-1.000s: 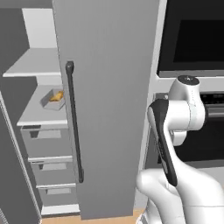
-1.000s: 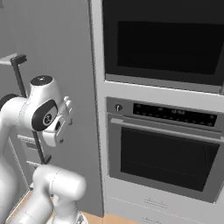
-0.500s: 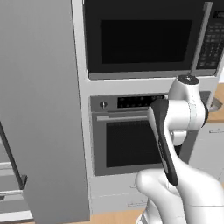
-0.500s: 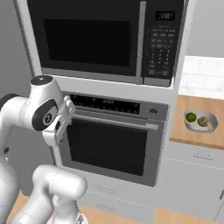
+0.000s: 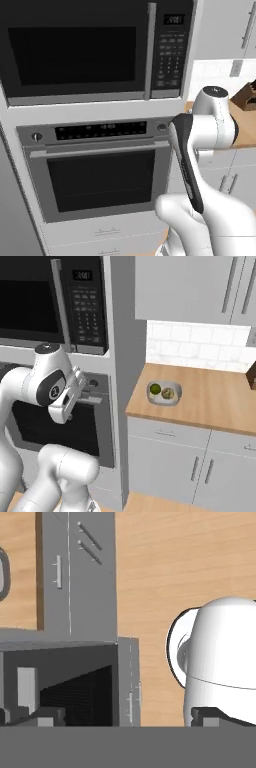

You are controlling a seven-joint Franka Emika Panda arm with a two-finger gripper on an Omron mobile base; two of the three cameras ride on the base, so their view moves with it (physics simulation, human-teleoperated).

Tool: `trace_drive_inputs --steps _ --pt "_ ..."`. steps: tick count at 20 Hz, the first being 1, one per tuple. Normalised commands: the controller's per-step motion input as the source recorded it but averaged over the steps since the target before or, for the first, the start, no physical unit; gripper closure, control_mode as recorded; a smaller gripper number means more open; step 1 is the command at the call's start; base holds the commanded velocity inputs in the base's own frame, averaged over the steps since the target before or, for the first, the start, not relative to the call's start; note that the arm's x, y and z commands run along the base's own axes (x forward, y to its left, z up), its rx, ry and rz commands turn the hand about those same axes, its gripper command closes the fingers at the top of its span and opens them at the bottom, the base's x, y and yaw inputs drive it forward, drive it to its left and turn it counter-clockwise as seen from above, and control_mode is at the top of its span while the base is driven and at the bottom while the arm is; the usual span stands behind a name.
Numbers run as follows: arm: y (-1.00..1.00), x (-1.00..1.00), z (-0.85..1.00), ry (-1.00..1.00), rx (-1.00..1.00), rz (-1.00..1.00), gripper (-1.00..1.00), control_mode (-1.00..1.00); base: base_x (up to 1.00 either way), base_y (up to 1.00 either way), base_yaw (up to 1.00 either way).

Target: Take the meat container that has the chicken drumstick and place it on the second highest rack of the freezer. Then take the vegetable container that has the onion and lime and place it on the highest rack of the freezer.

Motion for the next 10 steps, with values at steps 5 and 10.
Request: trace_drive_inputs --steps 5,10 --pt "0.00 0.00 0.00 0.00 0.00 0.00 -1.00 1.00 0.39 -0.99 -0.02" --pt "0.00 0.00 0.00 0.00 0.00 0.00 -1.00 1.00 0.21 -0.78 -0.05"
